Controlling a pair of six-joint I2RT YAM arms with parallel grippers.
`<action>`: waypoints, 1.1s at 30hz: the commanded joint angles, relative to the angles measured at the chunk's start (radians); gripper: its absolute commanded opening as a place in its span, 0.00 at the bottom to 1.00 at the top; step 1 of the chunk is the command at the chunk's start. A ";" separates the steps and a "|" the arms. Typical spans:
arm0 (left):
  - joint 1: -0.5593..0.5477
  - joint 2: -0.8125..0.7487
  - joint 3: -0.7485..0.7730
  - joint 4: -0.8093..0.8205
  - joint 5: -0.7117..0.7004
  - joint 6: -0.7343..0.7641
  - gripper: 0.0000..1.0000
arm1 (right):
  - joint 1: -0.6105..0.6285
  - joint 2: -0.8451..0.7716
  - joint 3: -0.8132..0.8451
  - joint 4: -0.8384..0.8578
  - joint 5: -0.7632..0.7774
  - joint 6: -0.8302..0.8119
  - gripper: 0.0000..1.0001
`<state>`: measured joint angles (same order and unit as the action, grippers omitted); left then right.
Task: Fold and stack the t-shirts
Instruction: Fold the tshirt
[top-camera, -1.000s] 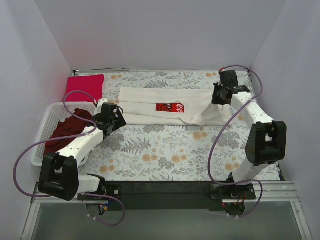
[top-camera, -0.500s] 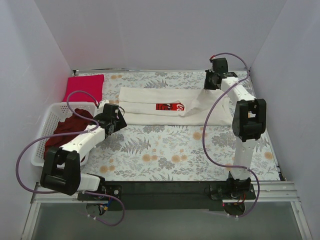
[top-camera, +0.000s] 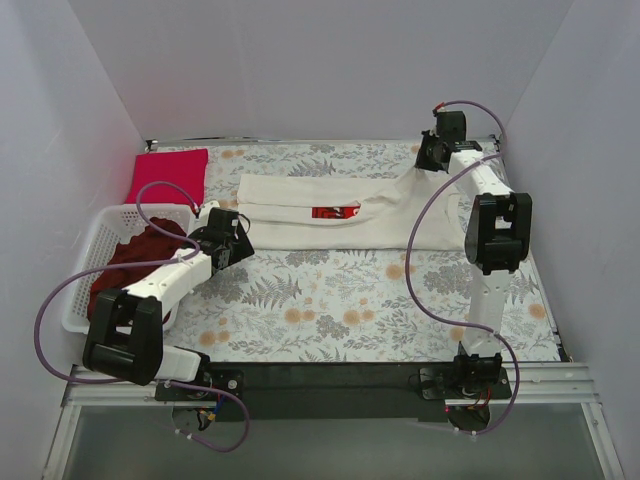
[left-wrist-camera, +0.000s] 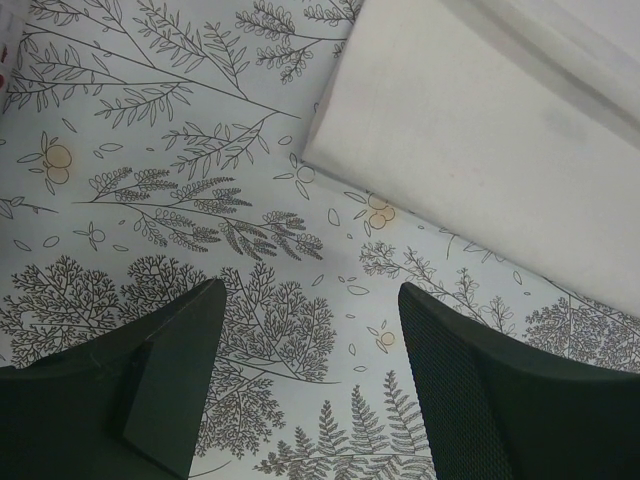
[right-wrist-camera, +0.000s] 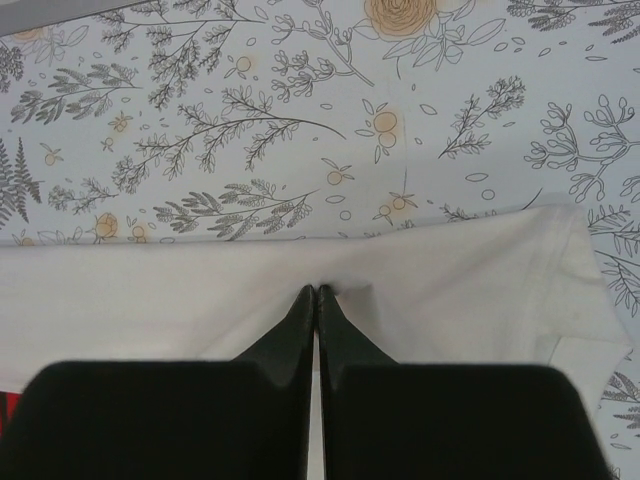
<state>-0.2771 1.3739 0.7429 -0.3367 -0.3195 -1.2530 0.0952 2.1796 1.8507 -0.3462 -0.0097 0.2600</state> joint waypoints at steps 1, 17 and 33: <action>-0.004 0.002 -0.002 0.002 -0.020 0.000 0.68 | -0.009 0.035 0.064 0.061 -0.041 0.025 0.01; -0.001 0.007 0.010 -0.013 0.002 -0.036 0.68 | -0.067 -0.138 -0.089 0.059 -0.110 0.027 0.44; 0.042 0.229 0.302 -0.007 0.206 -0.085 0.51 | -0.042 -0.425 -0.648 0.302 -0.549 0.107 0.24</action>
<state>-0.2321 1.5757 0.9920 -0.3431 -0.1642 -1.3285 -0.0296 1.7569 1.2114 -0.1509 -0.4110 0.3561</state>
